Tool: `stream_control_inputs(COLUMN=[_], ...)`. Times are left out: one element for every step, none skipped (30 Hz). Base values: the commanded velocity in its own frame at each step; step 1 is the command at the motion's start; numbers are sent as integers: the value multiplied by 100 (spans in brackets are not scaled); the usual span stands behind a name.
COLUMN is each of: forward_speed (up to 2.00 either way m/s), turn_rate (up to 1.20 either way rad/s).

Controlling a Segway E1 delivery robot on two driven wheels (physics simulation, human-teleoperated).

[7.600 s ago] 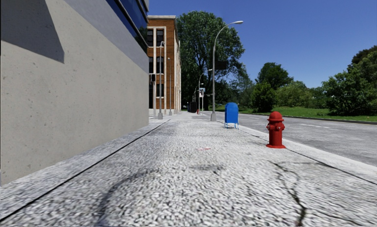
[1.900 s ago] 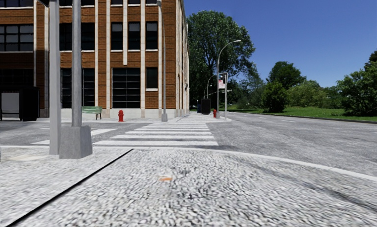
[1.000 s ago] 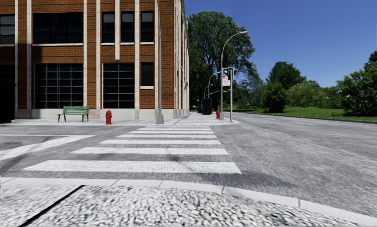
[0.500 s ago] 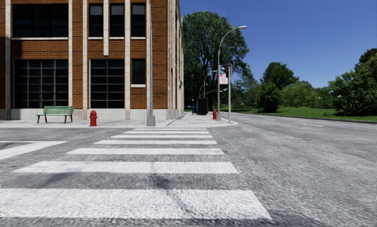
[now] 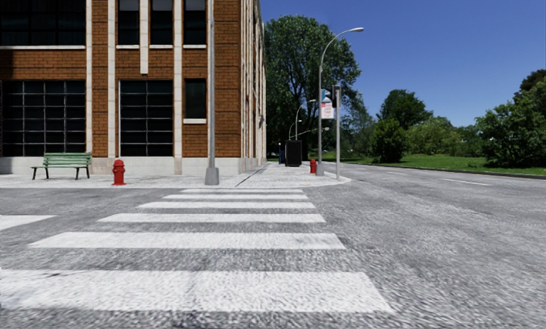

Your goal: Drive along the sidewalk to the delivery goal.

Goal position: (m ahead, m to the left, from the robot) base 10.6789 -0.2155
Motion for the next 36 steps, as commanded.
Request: stream_control_inputs(forward_speed=[120,120,119,119,119,119,120,120,123,123,123,124,124,124,124,125,125,125,125,126,132,162,162,200,200,200,200,200,200,200,200,200,200,200,200,200], turn_rate=[0,0,0,0,0,0,0,0,0,0,0,0,0,0,0,0,0,0,0,0,0,0,0,0,0,0,0,0,0,0,0,0,0,0,0,0])
